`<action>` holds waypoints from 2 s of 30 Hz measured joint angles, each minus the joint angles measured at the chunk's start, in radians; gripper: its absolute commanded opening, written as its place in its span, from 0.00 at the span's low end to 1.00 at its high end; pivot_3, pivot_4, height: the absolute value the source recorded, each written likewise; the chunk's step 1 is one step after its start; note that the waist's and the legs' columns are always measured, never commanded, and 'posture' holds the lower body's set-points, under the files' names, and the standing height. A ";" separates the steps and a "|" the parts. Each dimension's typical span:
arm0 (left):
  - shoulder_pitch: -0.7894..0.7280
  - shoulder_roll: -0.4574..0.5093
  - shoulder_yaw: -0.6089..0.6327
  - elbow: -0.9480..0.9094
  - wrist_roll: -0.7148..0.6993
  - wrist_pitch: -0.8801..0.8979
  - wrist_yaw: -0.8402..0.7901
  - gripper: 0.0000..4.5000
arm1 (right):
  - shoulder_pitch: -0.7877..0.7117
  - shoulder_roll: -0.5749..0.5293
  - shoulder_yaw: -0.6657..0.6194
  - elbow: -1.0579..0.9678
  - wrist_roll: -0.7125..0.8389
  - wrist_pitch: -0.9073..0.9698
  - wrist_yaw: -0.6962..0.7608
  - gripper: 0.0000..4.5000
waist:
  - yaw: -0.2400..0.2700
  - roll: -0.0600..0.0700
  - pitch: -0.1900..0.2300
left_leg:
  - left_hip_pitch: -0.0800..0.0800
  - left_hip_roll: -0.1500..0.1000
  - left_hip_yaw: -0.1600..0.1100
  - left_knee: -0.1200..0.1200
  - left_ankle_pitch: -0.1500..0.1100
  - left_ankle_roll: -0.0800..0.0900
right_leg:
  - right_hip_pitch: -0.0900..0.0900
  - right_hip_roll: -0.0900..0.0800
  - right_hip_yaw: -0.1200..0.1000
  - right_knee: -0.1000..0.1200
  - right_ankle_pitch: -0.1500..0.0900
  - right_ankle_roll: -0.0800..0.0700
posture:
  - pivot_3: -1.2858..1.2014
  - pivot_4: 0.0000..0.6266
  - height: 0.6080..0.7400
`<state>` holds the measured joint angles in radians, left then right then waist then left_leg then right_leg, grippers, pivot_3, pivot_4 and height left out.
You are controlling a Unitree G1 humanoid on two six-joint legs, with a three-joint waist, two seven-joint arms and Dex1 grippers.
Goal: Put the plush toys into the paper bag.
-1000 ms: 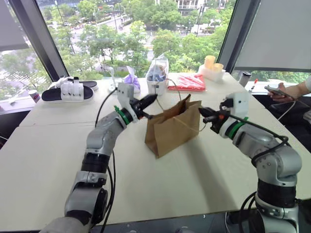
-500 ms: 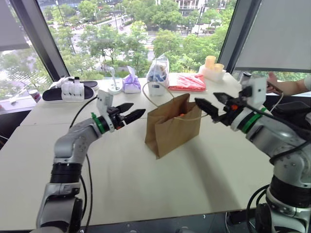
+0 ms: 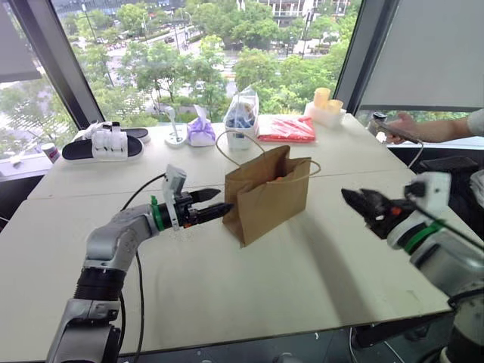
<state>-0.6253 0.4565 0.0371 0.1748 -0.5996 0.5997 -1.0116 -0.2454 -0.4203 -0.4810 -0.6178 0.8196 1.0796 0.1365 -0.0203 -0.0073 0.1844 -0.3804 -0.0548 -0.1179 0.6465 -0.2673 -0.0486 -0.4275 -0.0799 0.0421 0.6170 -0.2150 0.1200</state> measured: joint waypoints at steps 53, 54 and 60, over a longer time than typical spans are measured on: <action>-0.452 -0.194 -0.103 0.784 0.253 -0.351 -0.457 0.04 | 0.427 -0.364 -0.291 -0.186 0.523 -0.077 0.024 0.00 | 0.010 -0.004 0.002 | -0.004 -0.001 0.000 0.002 -0.001 0.002 | 0.000 -0.001 0.001 -0.003 -0.001 0.003 | 0.52 0.24 1.00; -0.453 -0.193 -0.103 0.822 0.273 -0.383 -0.453 0.04 | 0.429 -0.376 -0.291 -0.186 0.530 -0.088 0.015 0.00 | 0.010 -0.004 0.002 | -0.004 -0.001 0.000 0.002 -0.001 0.002 | 0.000 -0.001 0.001 -0.003 -0.001 0.003 | 0.52 0.24 1.00; -0.458 -0.167 -0.100 0.931 0.361 -0.492 -0.449 0.67 | 0.412 -0.429 -0.218 -0.178 0.533 -0.131 0.000 0.00 | 0.011 -0.006 0.004 | -0.005 -0.001 0.000 0.003 -0.001 0.002 | 0.000 -0.001 0.001 -0.003 -0.001 0.003 | 0.52 0.24 1.00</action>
<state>-1.0833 0.2897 -0.0632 1.1055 -0.2389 0.1076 -1.4608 0.1666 -0.8492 -0.6988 -0.7958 1.3524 0.9490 0.1364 -0.0094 -0.0135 0.1882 -0.3850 -0.0562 -0.1180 0.6493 -0.2682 -0.0469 -0.4276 -0.0809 0.0427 0.6143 -0.2160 0.1230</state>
